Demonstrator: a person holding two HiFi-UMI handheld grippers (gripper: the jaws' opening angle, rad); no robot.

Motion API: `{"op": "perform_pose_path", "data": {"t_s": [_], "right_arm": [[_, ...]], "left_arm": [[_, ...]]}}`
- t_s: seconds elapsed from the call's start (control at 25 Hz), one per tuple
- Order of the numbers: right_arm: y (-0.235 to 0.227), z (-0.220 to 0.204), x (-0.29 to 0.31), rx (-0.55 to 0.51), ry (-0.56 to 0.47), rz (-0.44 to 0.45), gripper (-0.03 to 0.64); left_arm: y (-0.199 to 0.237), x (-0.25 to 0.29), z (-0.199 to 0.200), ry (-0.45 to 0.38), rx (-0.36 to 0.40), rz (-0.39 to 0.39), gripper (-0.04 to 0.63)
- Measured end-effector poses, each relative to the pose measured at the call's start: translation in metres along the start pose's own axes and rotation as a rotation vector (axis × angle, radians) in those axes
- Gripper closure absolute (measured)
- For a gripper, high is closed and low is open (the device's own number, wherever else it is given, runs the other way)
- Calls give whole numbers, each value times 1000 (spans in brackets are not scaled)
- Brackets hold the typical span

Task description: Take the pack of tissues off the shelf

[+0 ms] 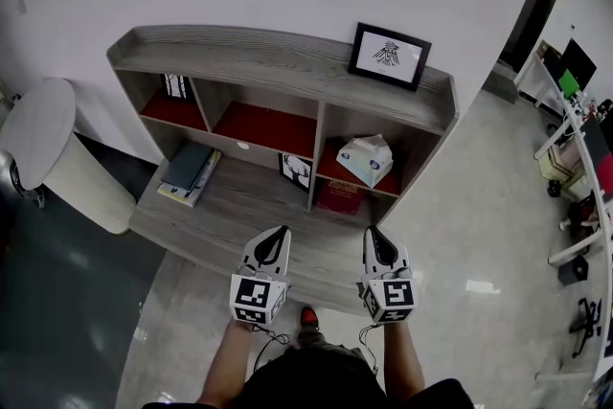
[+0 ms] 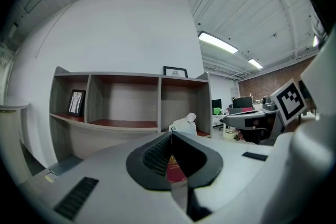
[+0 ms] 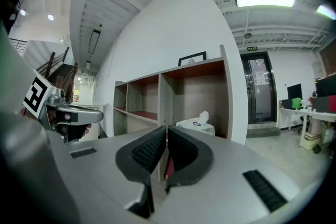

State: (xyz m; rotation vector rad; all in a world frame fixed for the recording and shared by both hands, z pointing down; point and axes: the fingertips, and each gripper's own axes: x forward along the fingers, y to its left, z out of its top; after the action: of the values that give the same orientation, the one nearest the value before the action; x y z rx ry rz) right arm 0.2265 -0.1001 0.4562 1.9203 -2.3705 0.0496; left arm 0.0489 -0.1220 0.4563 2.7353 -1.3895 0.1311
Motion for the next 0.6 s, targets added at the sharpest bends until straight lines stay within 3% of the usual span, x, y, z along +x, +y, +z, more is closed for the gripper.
{"op": "perform_pose_path", "data": {"t_s": [0.28,0.6], "right_arm": [[-36,-8,31,3,0,-32,581],[-64,-17,70,47,36,-62,576]], "left_arm": [[-7,41,-9,16,-1,-17,588],[4,60,-12,27,-1,19,588]]}}
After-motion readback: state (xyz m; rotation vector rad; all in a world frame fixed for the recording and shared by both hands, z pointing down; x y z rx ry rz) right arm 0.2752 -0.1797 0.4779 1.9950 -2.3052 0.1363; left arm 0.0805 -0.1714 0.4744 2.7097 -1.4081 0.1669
